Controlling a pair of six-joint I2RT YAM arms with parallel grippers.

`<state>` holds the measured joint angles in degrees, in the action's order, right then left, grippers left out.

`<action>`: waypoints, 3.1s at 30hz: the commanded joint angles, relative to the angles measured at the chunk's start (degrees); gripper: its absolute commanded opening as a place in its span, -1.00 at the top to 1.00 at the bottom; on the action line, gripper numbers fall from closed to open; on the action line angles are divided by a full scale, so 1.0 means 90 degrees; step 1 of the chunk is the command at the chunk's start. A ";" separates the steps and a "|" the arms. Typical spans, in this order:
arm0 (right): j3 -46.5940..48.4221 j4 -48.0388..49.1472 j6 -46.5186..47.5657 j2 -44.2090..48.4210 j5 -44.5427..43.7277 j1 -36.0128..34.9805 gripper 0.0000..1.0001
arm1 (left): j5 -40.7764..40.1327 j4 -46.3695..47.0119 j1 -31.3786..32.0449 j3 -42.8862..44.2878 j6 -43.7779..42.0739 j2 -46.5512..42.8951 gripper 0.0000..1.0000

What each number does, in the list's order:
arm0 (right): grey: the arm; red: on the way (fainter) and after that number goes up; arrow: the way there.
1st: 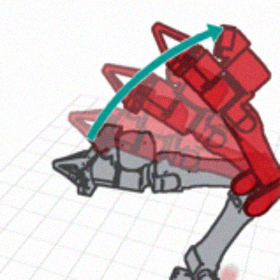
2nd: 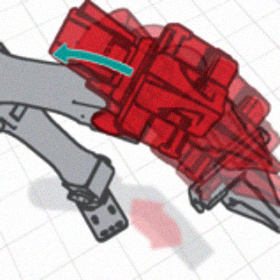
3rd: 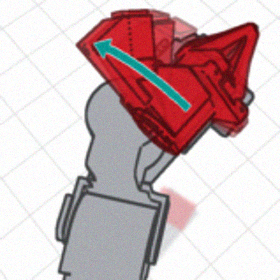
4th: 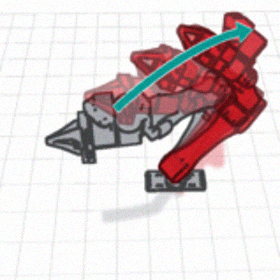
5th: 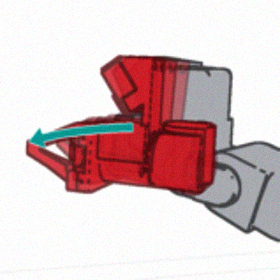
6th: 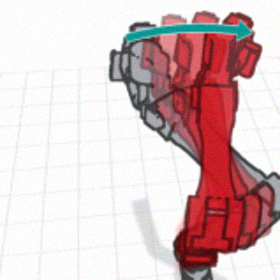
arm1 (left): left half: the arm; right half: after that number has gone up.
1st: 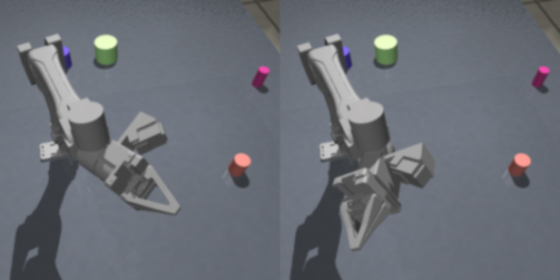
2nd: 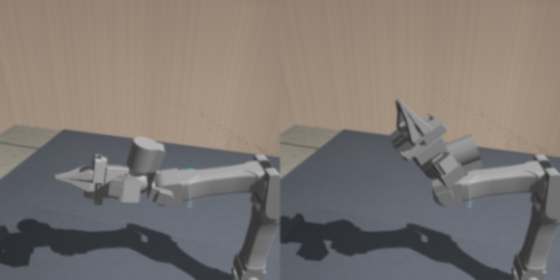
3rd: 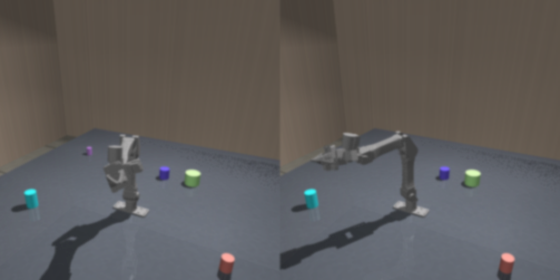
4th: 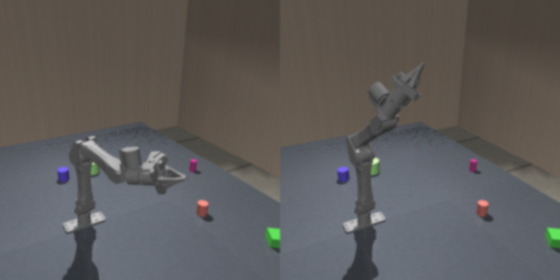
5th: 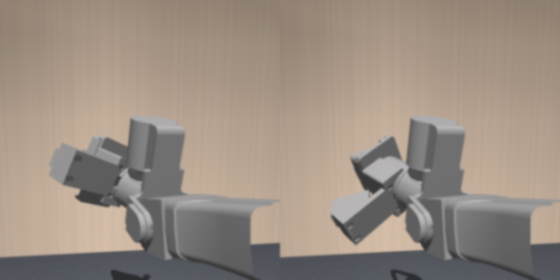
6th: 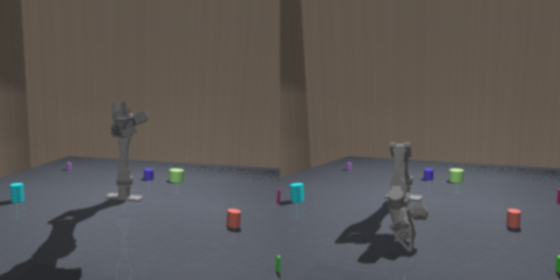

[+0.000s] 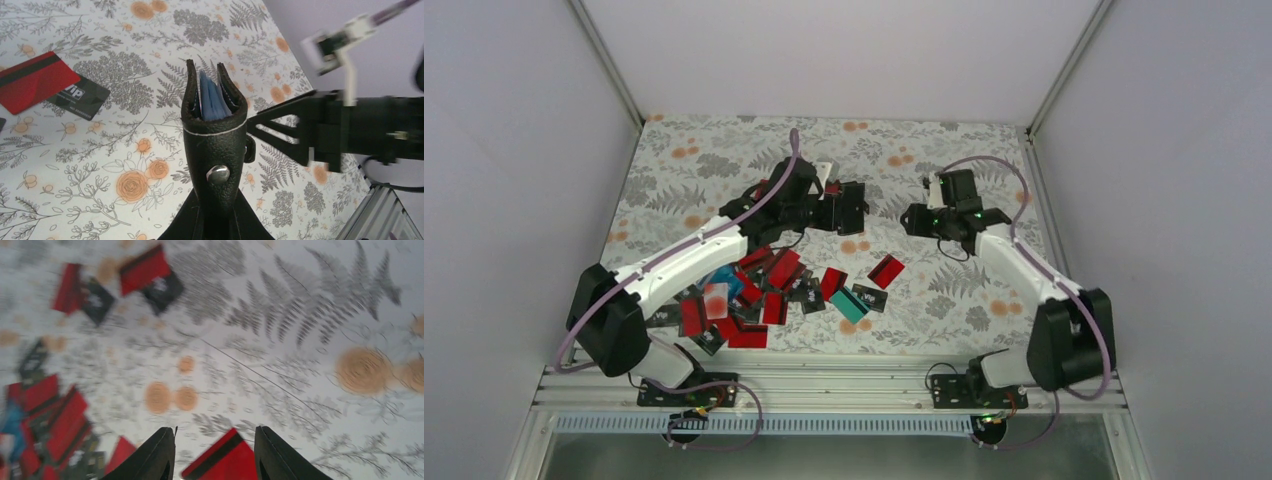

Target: Put the credit cards into the card holder

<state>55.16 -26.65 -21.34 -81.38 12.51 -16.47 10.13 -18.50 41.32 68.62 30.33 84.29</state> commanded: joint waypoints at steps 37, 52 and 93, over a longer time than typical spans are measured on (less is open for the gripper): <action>0.0629 0.0906 0.0387 -0.0286 0.1513 -0.0846 0.34 | 0.0202 -0.0117 -0.0006 0.0307 0.0234 0.0335 0.95; 0.0371 0.0958 0.0427 -0.0335 0.1830 -0.0846 0.92 | 0.0184 0.0050 -0.0012 -0.0107 0.0302 0.0302 0.95; 0.0672 0.0540 0.0305 -0.1984 0.2698 -0.0836 0.92 | -0.0237 0.0484 -0.0648 -0.0352 -0.0712 0.2427 -0.30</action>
<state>58.87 -20.73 -17.80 -100.25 35.83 -23.57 10.94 -11.70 35.55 63.46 26.28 108.16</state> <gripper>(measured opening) 0.065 0.597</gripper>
